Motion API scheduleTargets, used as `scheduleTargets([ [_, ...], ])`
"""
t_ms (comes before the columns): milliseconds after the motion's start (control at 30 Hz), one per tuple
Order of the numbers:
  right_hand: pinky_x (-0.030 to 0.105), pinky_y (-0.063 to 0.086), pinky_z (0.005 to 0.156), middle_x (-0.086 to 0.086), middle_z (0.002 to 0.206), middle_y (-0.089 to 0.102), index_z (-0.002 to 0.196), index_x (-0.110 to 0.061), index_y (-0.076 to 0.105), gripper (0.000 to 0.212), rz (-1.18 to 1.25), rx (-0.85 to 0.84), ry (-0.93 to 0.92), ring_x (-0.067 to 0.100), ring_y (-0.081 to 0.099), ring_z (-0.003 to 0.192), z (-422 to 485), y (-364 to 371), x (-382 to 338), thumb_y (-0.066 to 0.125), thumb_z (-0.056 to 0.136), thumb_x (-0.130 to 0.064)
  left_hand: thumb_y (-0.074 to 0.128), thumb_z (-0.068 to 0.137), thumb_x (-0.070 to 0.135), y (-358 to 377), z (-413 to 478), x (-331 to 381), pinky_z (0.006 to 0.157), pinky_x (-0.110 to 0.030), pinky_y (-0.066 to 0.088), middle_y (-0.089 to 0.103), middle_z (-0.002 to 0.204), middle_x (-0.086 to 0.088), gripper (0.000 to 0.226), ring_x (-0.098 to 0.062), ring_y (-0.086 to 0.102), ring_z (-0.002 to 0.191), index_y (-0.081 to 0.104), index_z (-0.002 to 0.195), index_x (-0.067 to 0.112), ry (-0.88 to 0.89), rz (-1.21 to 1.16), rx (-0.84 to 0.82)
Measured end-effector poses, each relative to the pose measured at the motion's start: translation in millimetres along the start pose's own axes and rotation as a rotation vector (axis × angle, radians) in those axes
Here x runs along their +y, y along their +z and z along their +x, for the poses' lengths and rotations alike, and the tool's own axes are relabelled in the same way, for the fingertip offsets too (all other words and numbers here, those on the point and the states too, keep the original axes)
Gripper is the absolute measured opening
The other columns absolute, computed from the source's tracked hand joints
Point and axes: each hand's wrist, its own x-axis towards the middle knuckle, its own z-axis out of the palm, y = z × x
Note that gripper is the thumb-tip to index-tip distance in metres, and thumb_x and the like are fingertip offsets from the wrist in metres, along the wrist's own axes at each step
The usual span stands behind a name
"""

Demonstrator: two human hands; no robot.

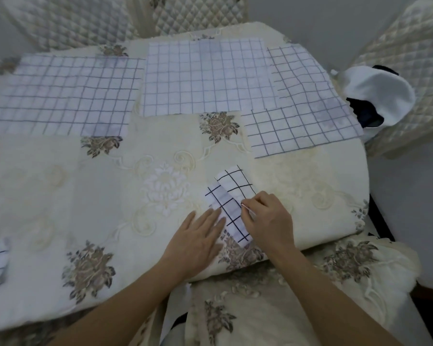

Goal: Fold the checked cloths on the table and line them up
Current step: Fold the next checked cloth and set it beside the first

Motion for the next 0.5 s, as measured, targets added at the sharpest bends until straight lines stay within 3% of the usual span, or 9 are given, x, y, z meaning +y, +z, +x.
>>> scheduleTargets([
  [267, 0.034, 0.047, 0.057, 0.003, 0.082, 0.058, 0.098, -0.015, 0.074, 0.018, -0.131, -0.085, -0.214, 0.022, 0.052, 0.070, -19.7, 17.2, -1.3, 0.058, 0.092, -0.021, 0.015, 0.104, 0.054, 10.5, -4.0, -2.4, 0.121, -0.049, 0.020, 0.010, 0.166, -0.005, 0.066, -0.021, 0.011, 0.153, 0.015, 0.159, 0.017, -0.021, -0.015, -0.014],
  [500, 0.034, 0.043, 0.058, 0.002, 0.083, 0.059, 0.101, -0.016, 0.075, 0.020, -0.176, -0.118, -0.277, 0.022, 0.053, 0.070, -28.1, 21.2, -0.9, 0.059, 0.094, -0.025, 0.019, 0.103, 0.053, 12.9, -5.1, -2.3, 0.119, -0.052, 0.026, 0.025, 0.163, -0.008, 0.065, -0.023, 0.017, 0.152, 0.026, 0.156, 0.016, -0.021, -0.009, -0.030],
])
